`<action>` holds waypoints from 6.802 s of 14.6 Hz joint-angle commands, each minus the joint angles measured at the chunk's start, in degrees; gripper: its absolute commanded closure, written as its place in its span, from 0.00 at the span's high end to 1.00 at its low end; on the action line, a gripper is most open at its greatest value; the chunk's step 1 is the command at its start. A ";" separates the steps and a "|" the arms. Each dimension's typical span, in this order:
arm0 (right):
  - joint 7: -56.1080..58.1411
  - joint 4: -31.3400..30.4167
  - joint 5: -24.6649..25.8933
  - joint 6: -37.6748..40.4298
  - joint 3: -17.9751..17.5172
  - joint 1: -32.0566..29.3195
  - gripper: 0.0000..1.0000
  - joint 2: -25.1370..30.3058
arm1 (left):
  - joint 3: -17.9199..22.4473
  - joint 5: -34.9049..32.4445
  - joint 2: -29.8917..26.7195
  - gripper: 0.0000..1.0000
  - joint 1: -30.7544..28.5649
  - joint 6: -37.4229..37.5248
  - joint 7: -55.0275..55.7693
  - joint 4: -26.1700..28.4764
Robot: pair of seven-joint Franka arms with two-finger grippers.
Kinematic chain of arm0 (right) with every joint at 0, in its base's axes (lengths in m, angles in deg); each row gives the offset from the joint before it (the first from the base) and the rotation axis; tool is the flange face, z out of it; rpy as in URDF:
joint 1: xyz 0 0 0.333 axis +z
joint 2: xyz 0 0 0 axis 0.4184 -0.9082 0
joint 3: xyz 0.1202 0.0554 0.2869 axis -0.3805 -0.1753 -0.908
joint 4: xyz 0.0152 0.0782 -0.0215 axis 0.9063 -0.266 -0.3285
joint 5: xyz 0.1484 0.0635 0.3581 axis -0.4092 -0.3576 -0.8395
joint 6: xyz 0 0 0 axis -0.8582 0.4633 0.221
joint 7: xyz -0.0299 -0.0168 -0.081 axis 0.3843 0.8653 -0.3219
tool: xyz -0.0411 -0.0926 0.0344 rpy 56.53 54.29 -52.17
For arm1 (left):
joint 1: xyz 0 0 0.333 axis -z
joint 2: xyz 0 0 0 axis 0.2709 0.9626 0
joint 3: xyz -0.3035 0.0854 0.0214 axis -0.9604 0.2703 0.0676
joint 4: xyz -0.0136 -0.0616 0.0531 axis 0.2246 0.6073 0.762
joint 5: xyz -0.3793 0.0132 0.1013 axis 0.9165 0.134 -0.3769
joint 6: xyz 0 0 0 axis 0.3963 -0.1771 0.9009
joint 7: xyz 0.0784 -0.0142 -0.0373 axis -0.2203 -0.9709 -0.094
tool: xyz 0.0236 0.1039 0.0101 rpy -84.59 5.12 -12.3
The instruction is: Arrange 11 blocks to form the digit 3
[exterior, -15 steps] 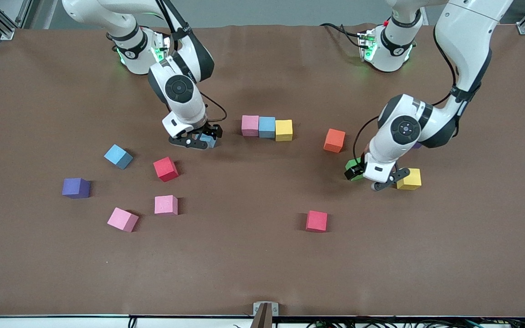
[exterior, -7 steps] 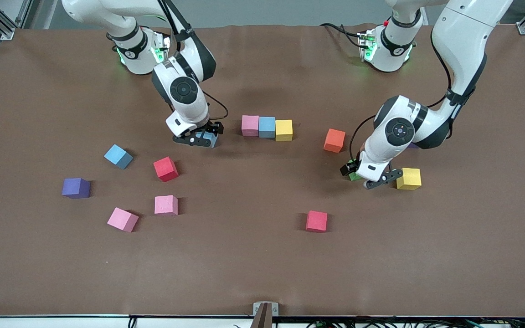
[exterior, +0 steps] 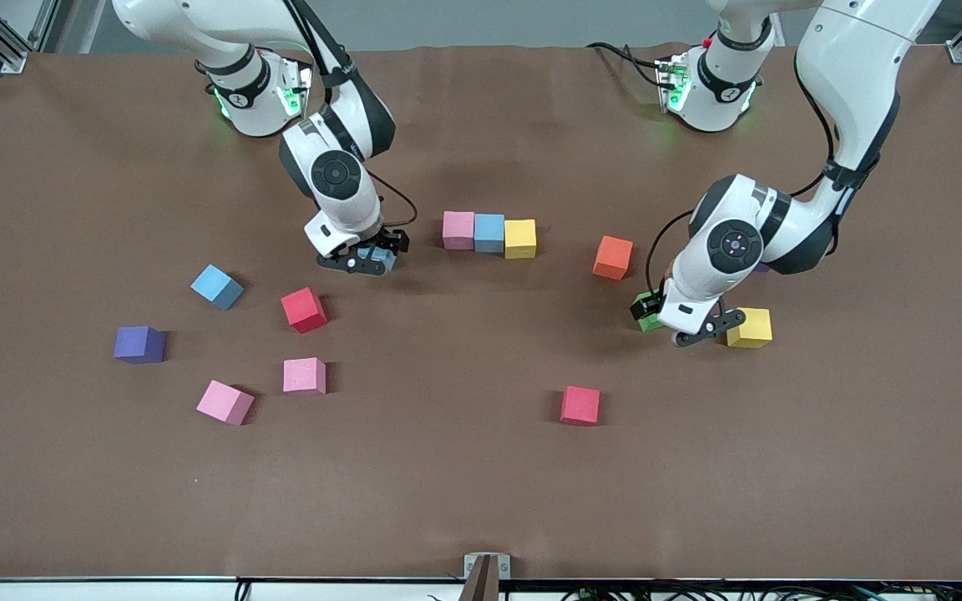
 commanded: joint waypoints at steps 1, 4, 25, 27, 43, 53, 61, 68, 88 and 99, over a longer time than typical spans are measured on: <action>1.49 -1.07 -2.46 -1.27 -1.92 -1.95 1.00 -0.18 | -0.41 -1.18 -0.03 0.99 0.04 1.43 -0.29 -0.21; 1.49 -1.07 -4.67 -1.18 -3.15 -2.48 0.89 -0.71 | -0.24 -1.18 1.46 0.99 0.04 0.38 -0.29 -0.21; 11.07 24.59 -7.99 8.93 -3.15 -2.92 0.39 -8.87 | -1.11 -1.18 2.35 0.30 0.48 10.65 1.83 -17.34; 11.07 27.57 -8.54 9.10 -3.15 -1.61 0.37 -12.12 | -1.11 -1.18 2.70 0.29 0.21 10.57 1.47 -18.66; 10.02 31.89 -11.79 15.25 -3.24 4.20 0.30 -19.52 | -0.41 -1.71 5.25 0.29 -2.85 10.74 1.30 -24.20; 10.37 30.75 -13.37 15.61 -3.15 5.25 0.30 -19.35 | -0.67 -1.10 4.46 0.28 -5.24 10.83 0.16 -24.82; 10.19 30.84 -11.35 15.34 -3.06 5.25 0.30 -19.17 | -2.08 -1.00 4.46 0.28 -4.19 12.15 0.15 -26.40; 7.83 31.10 -7.32 15.17 -2.98 5.25 0.30 -18.73 | -2.08 -1.09 4.46 0.28 -4.09 12.15 -0.11 -26.84; 3.95 30.84 -6.87 16.66 -3.06 6.22 0.30 -18.38 | -3.14 -1.00 4.46 0.29 -4.53 12.15 0.07 -27.28; 1.15 30.84 -6.95 17.10 -3.15 6.22 0.96 -18.56 | -3.22 -1.00 4.46 0.29 -4.53 12.15 0.07 -27.28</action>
